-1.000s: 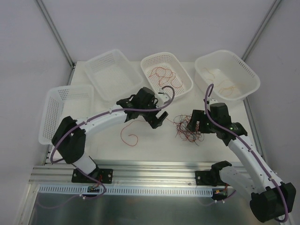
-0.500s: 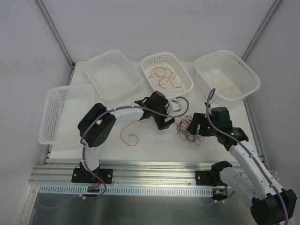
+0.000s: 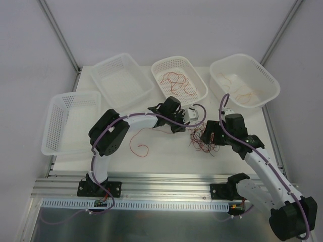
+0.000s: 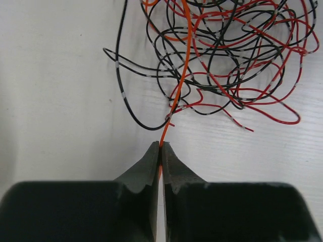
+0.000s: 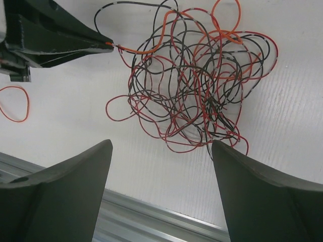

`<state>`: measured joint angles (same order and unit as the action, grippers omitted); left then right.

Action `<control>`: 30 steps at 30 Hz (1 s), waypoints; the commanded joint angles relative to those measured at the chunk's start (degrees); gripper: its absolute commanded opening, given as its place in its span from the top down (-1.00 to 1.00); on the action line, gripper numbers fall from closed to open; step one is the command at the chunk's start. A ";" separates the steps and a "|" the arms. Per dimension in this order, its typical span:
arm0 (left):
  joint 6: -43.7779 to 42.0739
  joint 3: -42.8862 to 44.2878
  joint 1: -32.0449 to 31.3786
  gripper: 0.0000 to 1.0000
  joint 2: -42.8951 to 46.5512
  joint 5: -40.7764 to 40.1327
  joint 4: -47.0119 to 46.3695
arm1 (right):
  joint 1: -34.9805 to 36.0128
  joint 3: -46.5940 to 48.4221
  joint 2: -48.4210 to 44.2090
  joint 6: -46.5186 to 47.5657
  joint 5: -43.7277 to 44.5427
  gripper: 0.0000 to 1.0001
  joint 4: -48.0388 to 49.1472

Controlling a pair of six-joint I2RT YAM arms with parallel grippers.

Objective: Untangle the cables

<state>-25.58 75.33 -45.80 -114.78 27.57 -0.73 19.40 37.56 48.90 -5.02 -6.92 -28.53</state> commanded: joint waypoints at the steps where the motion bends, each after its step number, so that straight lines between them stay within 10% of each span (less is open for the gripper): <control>1: 0.44 -0.62 -0.43 1.00 2.45 5.65 -0.94 | 0.29 -1.08 2.33 -1.49 -0.03 -0.68 3.57; 13: 11.86 -9.41 -0.43 1.00 18.18 7.84 -0.94 | 0.20 -4.34 17.35 -7.55 -1.87 -0.60 14.55; 22: 25.39 -16.44 2.29 1.00 37.16 5.22 -0.85 | -1.90 -6.27 23.87 -10.89 -4.15 0.34 16.67; 30: 39.02 -19.78 13.79 1.00 58.60 -3.57 7.12 | -9.20 -8.99 21.67 -10.19 -6.35 0.62 15.70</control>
<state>6.31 56.14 -35.64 -62.48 27.66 2.44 12.45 29.98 71.96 -15.11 -12.36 -12.51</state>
